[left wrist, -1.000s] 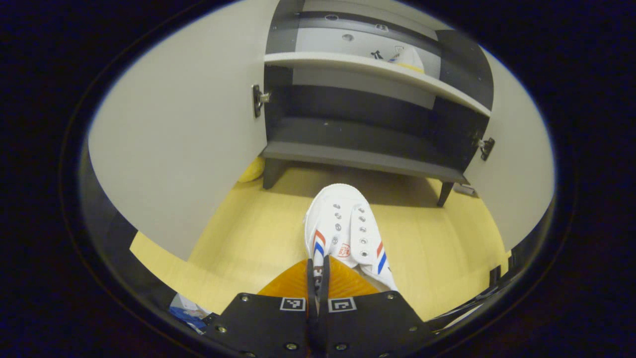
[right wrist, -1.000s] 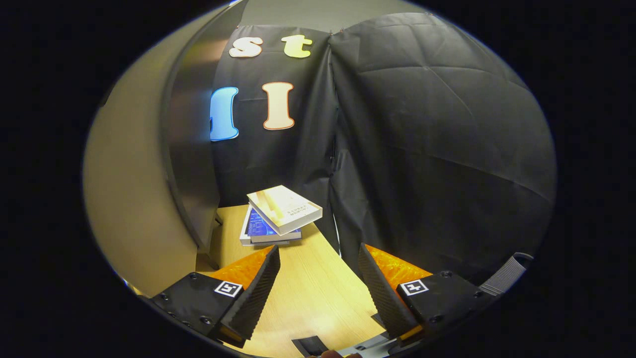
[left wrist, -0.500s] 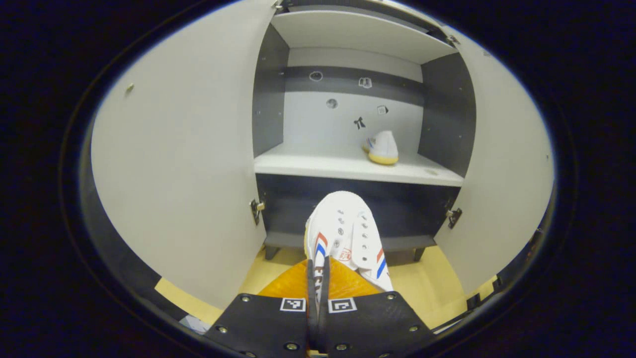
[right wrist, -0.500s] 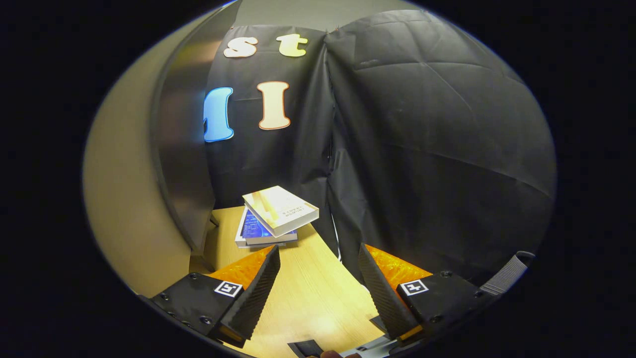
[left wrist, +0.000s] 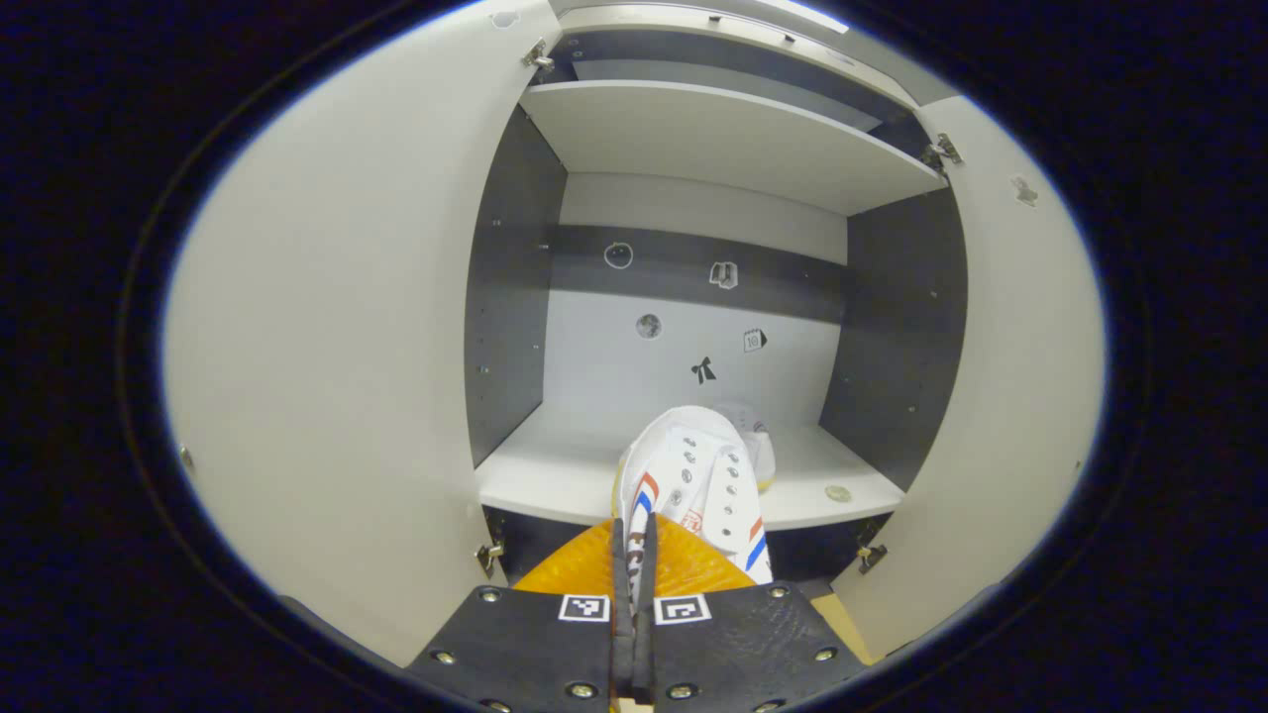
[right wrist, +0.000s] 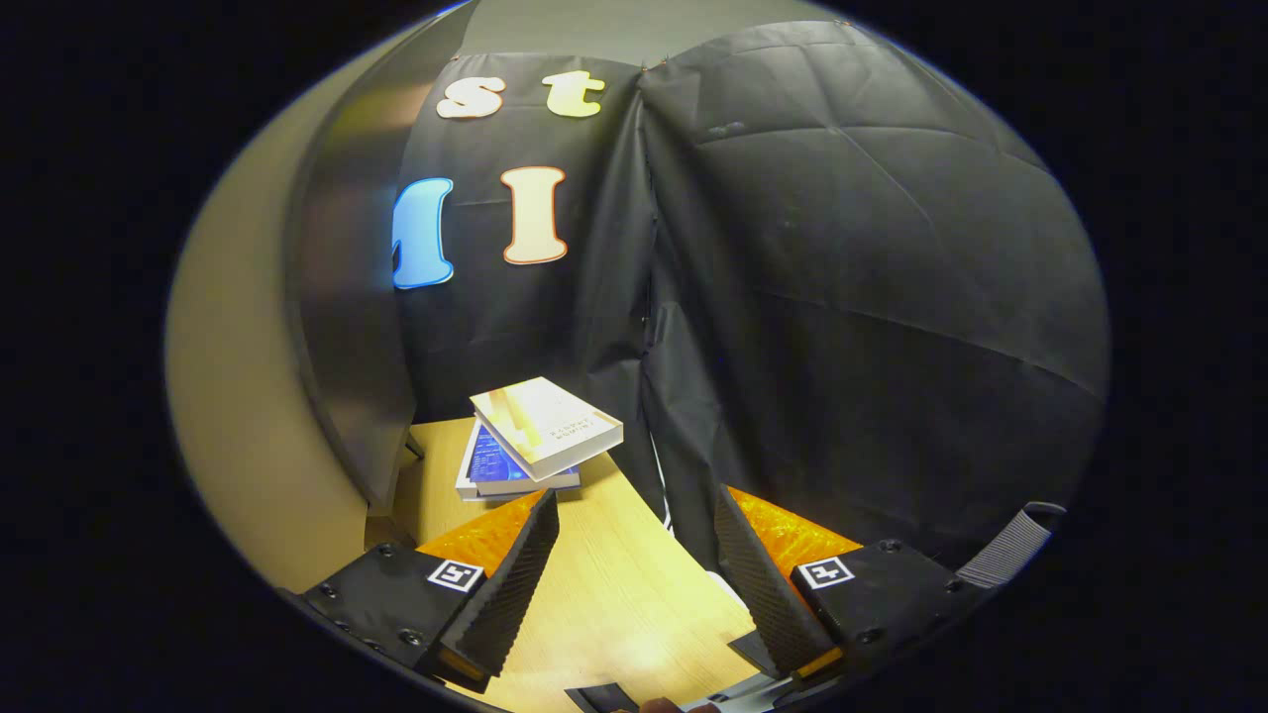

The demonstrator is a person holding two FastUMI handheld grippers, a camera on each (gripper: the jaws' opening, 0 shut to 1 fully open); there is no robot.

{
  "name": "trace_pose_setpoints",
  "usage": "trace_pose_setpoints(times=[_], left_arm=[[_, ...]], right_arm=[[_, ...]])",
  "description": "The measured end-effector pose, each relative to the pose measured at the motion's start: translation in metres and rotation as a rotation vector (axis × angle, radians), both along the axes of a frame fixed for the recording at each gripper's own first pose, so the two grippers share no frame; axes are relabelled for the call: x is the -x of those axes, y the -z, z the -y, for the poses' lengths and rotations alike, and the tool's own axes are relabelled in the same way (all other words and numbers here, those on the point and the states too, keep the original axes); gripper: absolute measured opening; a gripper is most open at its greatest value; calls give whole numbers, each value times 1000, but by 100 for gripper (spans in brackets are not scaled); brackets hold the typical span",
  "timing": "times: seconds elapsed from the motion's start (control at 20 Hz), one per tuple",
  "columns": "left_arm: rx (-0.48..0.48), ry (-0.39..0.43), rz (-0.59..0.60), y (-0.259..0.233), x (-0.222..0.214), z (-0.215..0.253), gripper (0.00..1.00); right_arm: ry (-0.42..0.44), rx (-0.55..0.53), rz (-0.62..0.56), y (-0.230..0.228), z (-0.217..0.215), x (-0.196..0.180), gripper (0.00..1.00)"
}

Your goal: Grab one shoe with the right hand and put it into the shoe cabinet, grab the other shoe with the left hand and put it into the shoe cabinet; then close the right door with the right hand and the left door with the left hand.

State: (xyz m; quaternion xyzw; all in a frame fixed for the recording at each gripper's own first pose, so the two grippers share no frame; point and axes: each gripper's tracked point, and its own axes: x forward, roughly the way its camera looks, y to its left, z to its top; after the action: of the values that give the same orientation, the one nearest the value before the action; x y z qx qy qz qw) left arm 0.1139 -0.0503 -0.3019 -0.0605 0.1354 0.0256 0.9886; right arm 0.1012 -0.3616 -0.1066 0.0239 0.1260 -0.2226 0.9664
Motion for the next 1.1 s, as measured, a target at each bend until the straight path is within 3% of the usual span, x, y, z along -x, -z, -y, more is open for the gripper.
trace_pose_setpoints(times=[0.35, 0.85, 1.0, 1.1], left_arm=[[-80, 22, 58, -4, 2, 0, 1], [-125, 75, -18, 0, 6, 1, 1], [-177, 64, 97, -41, 6, 0, 1], [-207, 118, 115, -59, 17, 12, 1]], right_arm=[[53, -11, 6, -2, 9, 20, 99], [122, -33, 38, -10, 21, 40, 99], [116, -30, 41, -11, 17, 38, 99], [98, -33, 41, -12, 10, 35, 99]])
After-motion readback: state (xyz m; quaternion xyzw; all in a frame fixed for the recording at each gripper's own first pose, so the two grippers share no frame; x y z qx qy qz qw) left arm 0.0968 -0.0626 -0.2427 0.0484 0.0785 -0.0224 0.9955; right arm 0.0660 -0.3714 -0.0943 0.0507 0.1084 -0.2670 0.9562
